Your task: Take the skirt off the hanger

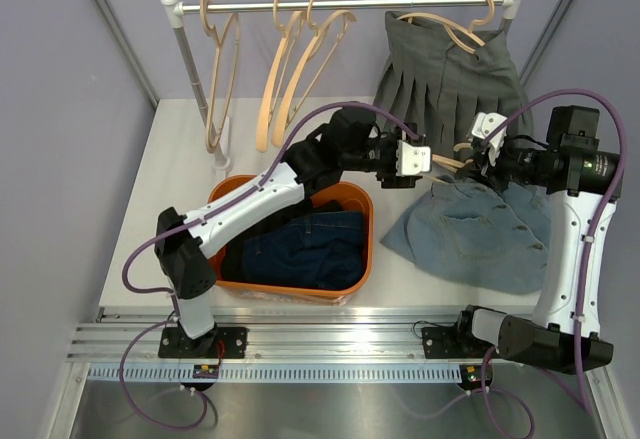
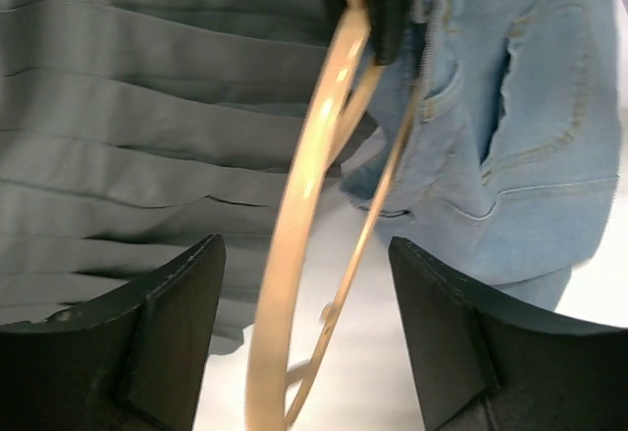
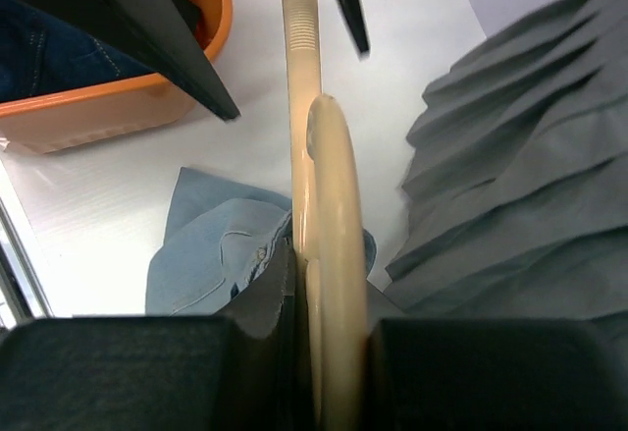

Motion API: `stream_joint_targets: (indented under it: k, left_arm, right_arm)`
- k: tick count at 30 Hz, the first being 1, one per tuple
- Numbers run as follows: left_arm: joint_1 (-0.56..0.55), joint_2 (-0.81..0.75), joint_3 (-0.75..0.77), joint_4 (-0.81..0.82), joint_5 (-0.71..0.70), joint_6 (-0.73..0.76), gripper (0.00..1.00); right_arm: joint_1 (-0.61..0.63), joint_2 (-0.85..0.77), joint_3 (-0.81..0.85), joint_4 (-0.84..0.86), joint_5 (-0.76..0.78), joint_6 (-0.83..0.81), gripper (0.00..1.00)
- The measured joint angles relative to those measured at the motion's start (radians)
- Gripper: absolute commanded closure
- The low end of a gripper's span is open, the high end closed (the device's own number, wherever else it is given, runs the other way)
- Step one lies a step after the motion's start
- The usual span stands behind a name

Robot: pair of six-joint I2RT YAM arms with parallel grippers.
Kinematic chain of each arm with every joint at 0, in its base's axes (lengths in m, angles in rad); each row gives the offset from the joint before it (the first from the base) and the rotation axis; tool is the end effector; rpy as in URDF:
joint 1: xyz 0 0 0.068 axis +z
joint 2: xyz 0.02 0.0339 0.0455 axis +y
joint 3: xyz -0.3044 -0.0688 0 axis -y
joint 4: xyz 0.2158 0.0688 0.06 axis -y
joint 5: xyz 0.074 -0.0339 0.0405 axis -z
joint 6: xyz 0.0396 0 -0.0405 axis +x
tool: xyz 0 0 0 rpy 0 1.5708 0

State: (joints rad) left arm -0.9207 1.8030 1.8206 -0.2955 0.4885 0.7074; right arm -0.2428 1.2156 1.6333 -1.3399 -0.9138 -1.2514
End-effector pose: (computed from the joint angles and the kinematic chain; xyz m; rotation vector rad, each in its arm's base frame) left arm 0.2331 -0.3373 0.4436 1.5627 1.0035 -0.5989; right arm 0.1496 -0.0048 0.4630 -1.2951 1.6412 0.2727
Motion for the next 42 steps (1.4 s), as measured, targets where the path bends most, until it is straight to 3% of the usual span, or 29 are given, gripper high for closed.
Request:
stream_joint_targets:
  k: [5, 7, 8, 10, 12, 15, 20, 29, 38, 42]
  left_arm:
    - [-0.024, 0.014, -0.015, 0.002, -0.021, 0.027, 0.59]
    - [-0.028, 0.016, -0.015, 0.002, -0.040, 0.038, 0.74]
    - [-0.029, 0.016, -0.015, 0.006, -0.056, 0.047, 0.89]
    - [-0.029, 0.016, -0.018, 0.000, -0.068, 0.079, 1.00]
    - [-0.033, 0.016, -0.021, 0.005, -0.085, 0.107, 1.00]
    - [-0.034, 0.014, -0.026, 0.006, -0.098, 0.131, 1.00]
    - [-0.013, -0.020, -0.076, -0.039, -0.134, 0.133, 1.00]
    - [0.097, -0.220, -0.232, -0.097, -0.168, 0.130, 1.00]
    - [0.105, -0.405, -0.320, -0.088, -0.168, 0.127, 1.00]
    - [0.116, -0.443, -0.359, -0.066, -0.170, 0.126, 1.00]
  right_arm:
    - [0.056, 0.005, 0.026, -0.027, -0.015, -0.067, 1.00]
    - [0.072, 0.007, 0.027, -0.036, -0.016, -0.077, 1.00]
    - [0.077, 0.007, 0.028, -0.042, -0.015, -0.080, 1.00]
    - [0.081, 0.010, 0.031, -0.034, -0.015, -0.079, 0.98]
    - [0.082, 0.013, 0.031, -0.035, -0.011, -0.068, 0.91]
    - [0.083, 0.014, 0.021, -0.021, -0.013, -0.040, 0.67]
    - [0.081, 0.005, -0.005, 0.071, -0.023, 0.032, 0.47]
    - [-0.006, 0.000, -0.011, 0.108, -0.101, 0.098, 0.41]
    - [-0.025, 0.055, 0.035, 0.014, -0.230, 0.041, 0.23]
    - [-0.014, 0.118, 0.097, -0.015, -0.306, 0.013, 0.23]
